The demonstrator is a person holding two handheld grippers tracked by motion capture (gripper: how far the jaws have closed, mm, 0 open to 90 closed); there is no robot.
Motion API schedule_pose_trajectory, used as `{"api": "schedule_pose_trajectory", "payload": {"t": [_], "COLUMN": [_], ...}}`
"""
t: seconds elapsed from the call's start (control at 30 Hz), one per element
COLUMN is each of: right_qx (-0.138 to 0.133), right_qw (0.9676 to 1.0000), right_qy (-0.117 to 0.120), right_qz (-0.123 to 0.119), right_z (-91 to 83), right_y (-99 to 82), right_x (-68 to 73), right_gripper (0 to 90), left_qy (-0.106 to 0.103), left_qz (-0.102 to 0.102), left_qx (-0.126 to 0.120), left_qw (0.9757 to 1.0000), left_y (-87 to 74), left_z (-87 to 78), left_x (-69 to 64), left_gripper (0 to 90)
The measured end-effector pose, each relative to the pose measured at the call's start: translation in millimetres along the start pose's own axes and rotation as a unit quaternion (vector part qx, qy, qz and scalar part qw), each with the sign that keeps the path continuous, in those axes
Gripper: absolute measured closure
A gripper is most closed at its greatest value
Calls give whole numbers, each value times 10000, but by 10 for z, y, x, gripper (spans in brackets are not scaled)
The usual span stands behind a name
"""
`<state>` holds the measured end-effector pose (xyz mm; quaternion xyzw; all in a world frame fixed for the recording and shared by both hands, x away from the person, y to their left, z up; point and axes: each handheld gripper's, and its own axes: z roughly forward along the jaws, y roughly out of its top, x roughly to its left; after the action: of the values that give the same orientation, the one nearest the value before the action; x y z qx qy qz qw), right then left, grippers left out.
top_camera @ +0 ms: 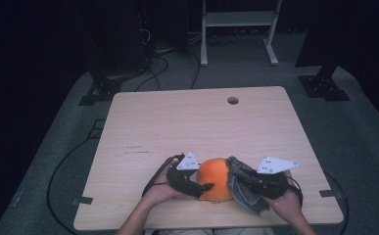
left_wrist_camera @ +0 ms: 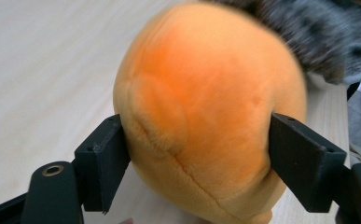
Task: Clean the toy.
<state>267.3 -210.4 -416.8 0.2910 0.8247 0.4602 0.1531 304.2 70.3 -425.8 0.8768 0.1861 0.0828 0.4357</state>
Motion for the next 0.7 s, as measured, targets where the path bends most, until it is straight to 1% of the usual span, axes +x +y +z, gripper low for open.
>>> {"api": "schedule_pose_trajectory", "payload": {"t": [0.03,0.07,0.13,0.2,0.3,0.37,0.43,0.47,0.53,0.57,0.63,0.67,0.7], "right_qx": [-2,-18,-15,-4,12,88,225,251,320,282,68,-51,-98], "right_qw": [10000,10000,9999,9999,9999,9997,9990,9989,9980,9978,9976,9972,9970], "right_qy": [-18,-35,-88,-77,-32,-92,-167,-188,-259,-238,-105,19,139], "right_qz": [-5,-38,-117,-78,97,185,341,348,485,545,678,745,748], "right_z": [-2,-1,15,30,46,53,38,35,-1,-18,-45,-45,-27], "right_y": [2,10,18,18,-10,-48,-92,-99,-116,-115,-84,-61,-31], "right_x": [8,19,29,3,-96,-162,-232,-247,-293,-309,-317,-313,-299], "right_gripper": [746,746,745,746,744,744,744,744,744,743,743,743,743], "left_qy": [61,88,112,114,108,116,120,127,106,77,37,-15,-72], "left_qz": [80,101,24,-173,-257,-265,-281,-257,-312,-312,-323,-338,-358], "left_qx": [3,-13,0,-32,-43,-43,-29,4,34,57,39,22,-22], "left_qw": [9999,9999,9999,9998,9996,9996,9995,9996,9995,9995,9995,9994,9993], "left_y": [32,41,28,3,-15,-20,-25,-29,-48,-55,-56,-48,-41], "left_z": [-7,-4,24,30,30,35,36,33,36,33,33,30,29], "left_x": [-2,-2,8,36,64,72,74,78,82,90,86,86,88], "left_gripper": [225,217,224,244,259,260,260,260,260,260,258,251,234]}}
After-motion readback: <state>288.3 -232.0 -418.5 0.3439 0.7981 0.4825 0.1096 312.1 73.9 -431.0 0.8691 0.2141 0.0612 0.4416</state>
